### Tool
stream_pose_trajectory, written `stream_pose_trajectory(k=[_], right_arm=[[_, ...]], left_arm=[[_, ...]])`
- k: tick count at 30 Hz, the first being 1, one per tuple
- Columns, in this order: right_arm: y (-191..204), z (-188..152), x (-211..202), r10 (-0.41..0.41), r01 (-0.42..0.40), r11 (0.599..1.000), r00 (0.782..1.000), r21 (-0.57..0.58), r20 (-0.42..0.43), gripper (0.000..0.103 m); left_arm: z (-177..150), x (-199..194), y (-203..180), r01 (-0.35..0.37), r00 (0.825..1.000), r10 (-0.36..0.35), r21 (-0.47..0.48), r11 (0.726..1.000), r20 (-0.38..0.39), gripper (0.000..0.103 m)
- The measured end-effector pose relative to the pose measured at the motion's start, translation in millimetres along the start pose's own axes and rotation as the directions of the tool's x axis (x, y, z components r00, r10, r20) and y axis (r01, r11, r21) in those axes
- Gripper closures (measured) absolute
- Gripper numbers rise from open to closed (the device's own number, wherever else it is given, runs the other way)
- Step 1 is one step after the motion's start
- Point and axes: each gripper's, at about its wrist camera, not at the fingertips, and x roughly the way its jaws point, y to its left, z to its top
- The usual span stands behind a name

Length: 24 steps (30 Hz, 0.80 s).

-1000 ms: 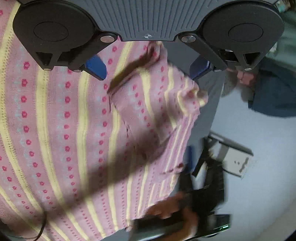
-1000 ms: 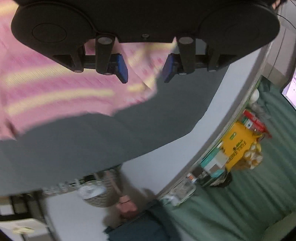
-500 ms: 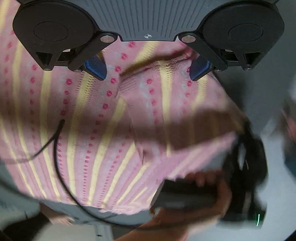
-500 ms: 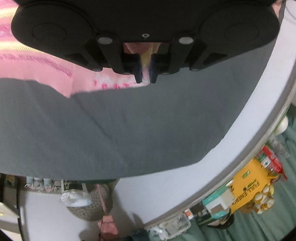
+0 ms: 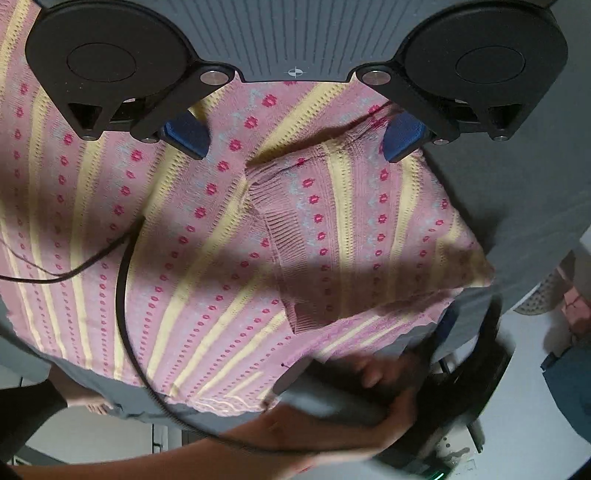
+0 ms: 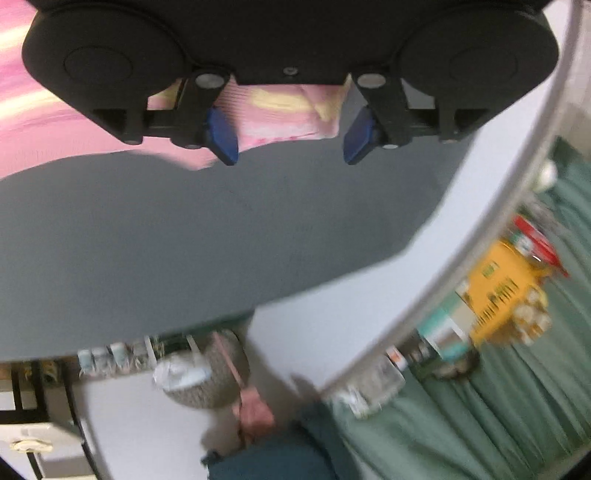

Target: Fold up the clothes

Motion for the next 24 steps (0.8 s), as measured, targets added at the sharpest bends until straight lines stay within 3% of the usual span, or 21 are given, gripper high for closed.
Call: stream_pose_trajectory(k=[2, 5, 7, 11, 13, 15, 16, 18, 20, 22, 24], right_arm=[[-31, 1, -51, -0.030, 0.031, 0.999, 0.999, -0.011, 0.033, 0.038], [-92, -6, -137, -0.187, 0.189, 0.982, 0.979, -0.007, 0.081, 0.037], [-136, -12, -194, -0.319, 0.317, 0.948, 0.941, 0.040, 0.115, 0.037], [-220, -33, -284, -0.536, 0.500, 0.831, 0.837, 0.243, 0.112, 0.045], [-247, -44, -305, -0.597, 0.550, 0.781, 0.797, 0.297, 0.093, 0.048], [-267, -50, -316, -0.620, 0.559, 0.756, 0.778, 0.341, 0.098, 0.049], [-276, -52, -319, -0.622, 0.553, 0.750, 0.776, 0.363, 0.103, 0.051], [-282, -48, -313, -0.591, 0.505, 0.765, 0.797, 0.399, 0.123, 0.053], [-286, -42, -304, -0.551, 0.460, 0.790, 0.822, 0.405, 0.142, 0.057], [-288, -38, -291, -0.525, 0.436, 0.807, 0.838, 0.399, 0.147, 0.061], [-291, -36, -278, -0.515, 0.432, 0.811, 0.847, 0.395, 0.129, 0.073]], left_arm=[[2, -9, -1, 0.008, 1.000, -0.008, -0.006, 1.000, -0.009, 0.002], [2, -30, -5, -0.004, 1.000, 0.004, -0.025, 1.000, 0.003, 0.002], [5, -46, -7, -0.032, 0.999, 0.032, -0.034, 0.999, 0.020, 0.002], [21, -79, -12, -0.082, 0.991, 0.096, -0.145, 0.986, 0.090, 0.002], [32, -90, -12, -0.071, 0.987, 0.107, -0.275, 0.959, 0.120, 0.002], [43, -95, -14, -0.031, 0.987, 0.092, -0.405, 0.914, 0.132, 0.002], [48, -98, -17, -0.008, 0.987, 0.083, -0.466, 0.885, 0.139, 0.002], [59, -102, -25, 0.040, 0.985, 0.059, -0.550, 0.834, 0.161, 0.002], [68, -104, -34, 0.077, 0.983, 0.040, -0.594, 0.801, 0.181, 0.002], [74, -102, -45, 0.099, 0.981, 0.025, -0.612, 0.784, 0.190, 0.002], [78, -96, -54, 0.111, 0.980, 0.018, -0.623, 0.774, 0.198, 0.002]])
